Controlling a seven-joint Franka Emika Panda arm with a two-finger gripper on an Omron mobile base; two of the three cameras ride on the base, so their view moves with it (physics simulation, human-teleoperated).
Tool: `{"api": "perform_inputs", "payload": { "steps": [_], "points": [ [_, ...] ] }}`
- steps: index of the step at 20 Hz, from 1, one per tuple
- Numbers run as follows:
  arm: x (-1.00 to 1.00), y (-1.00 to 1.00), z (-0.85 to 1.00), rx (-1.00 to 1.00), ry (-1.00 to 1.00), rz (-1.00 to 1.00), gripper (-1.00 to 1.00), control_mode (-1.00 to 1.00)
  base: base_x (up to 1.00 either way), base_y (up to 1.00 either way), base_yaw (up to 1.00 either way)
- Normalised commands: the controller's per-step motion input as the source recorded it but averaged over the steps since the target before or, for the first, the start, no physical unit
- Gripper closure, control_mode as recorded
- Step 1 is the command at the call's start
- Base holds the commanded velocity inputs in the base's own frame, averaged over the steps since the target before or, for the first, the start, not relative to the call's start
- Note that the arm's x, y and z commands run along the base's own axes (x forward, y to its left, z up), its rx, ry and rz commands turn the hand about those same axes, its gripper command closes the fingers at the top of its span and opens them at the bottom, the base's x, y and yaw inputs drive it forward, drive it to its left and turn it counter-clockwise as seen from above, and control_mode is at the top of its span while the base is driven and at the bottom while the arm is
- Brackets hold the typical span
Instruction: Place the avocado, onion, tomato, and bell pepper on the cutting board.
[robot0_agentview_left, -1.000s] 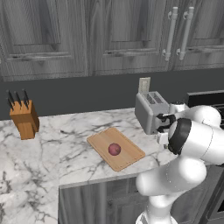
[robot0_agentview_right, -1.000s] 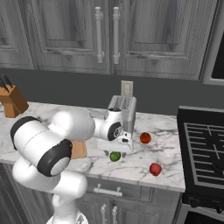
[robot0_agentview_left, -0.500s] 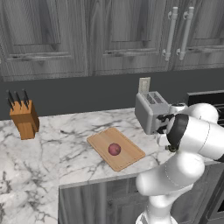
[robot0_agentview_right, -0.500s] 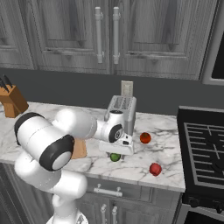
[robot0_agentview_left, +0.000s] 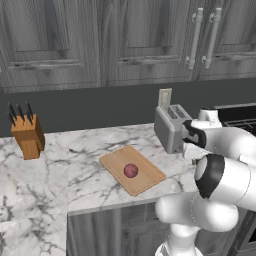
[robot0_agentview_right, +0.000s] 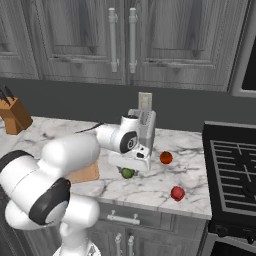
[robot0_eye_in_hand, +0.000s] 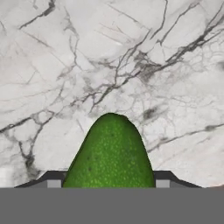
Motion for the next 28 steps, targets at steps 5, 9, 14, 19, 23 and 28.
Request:
{"api": "perform_inputs", "payload": {
  "steps": [5,9,14,19,23,28],
  "points": [
    [-0.32,0.74,0.5,0.0,-0.1,0.0,1.0,-1.0,0.0,0.0,0.0],
    [-0.21,0.89,0.36,0.0,-0.22,0.0,1.0,-1.0,0.0,0.0,0.0],
    [0.0,1.0,0.21,0.0,-0.18,0.02,1.0,-1.0,0.0,0.0,0.0],
    [0.05,0.76,0.11,0.0,-0.09,0.02,1.0,-1.0,0.0,0.0,0.0],
    [0.2,0.42,0.24,0.0,0.0,0.0,1.0,-1.0,0.0,0.0,0.0],
    [0.44,0.08,0.29,0.01,0.0,0.03,1.0,-1.0,0.0,0.0,0.0]
  ]
}}
